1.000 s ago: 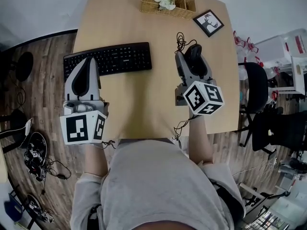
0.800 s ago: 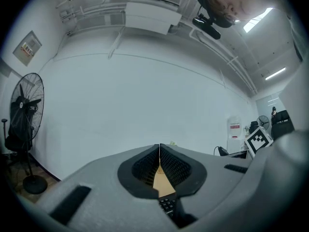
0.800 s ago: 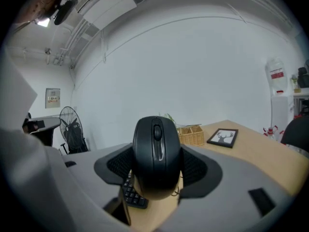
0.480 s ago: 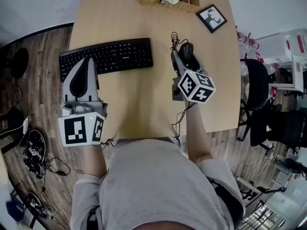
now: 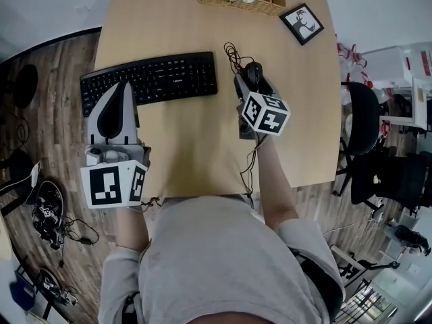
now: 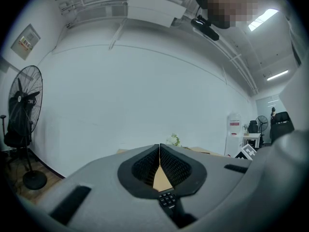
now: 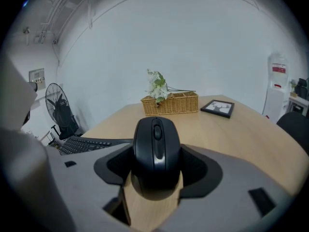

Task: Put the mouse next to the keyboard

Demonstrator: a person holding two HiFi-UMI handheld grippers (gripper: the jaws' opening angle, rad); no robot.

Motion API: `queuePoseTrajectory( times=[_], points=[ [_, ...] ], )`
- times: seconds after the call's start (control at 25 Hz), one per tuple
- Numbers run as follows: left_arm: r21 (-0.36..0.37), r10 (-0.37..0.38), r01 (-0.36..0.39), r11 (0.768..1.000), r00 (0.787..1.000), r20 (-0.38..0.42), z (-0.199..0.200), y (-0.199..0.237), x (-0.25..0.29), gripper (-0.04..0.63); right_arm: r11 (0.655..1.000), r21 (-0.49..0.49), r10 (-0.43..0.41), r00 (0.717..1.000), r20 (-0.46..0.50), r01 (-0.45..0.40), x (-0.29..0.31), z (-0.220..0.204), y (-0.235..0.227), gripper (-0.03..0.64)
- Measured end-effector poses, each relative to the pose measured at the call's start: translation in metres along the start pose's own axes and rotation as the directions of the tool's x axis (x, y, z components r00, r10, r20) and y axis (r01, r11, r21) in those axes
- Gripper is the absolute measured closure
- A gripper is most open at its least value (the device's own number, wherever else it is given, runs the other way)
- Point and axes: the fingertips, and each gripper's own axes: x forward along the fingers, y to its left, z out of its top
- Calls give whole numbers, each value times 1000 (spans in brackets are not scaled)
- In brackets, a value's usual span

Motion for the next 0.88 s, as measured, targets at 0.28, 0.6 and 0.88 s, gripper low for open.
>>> queuePoseTrajectory(
  times=[0.28, 0.6, 0.88],
  points=[
    [-9, 0, 0, 1000, 1000, -21, -9, 2, 6, 584, 1000, -5, -30, 993, -115, 29, 22, -29, -8, 350],
    [-14, 4, -4, 1000, 999, -35, -16, 7, 12, 584, 996, -5, -86, 972, -219, 87, 40, -51, -16, 350],
    [-21, 9, -10, 1000, 999, -47, -21, 10, 14, 584, 995, -8, -101, 962, -255, 103, 49, -50, -17, 350]
  ],
)
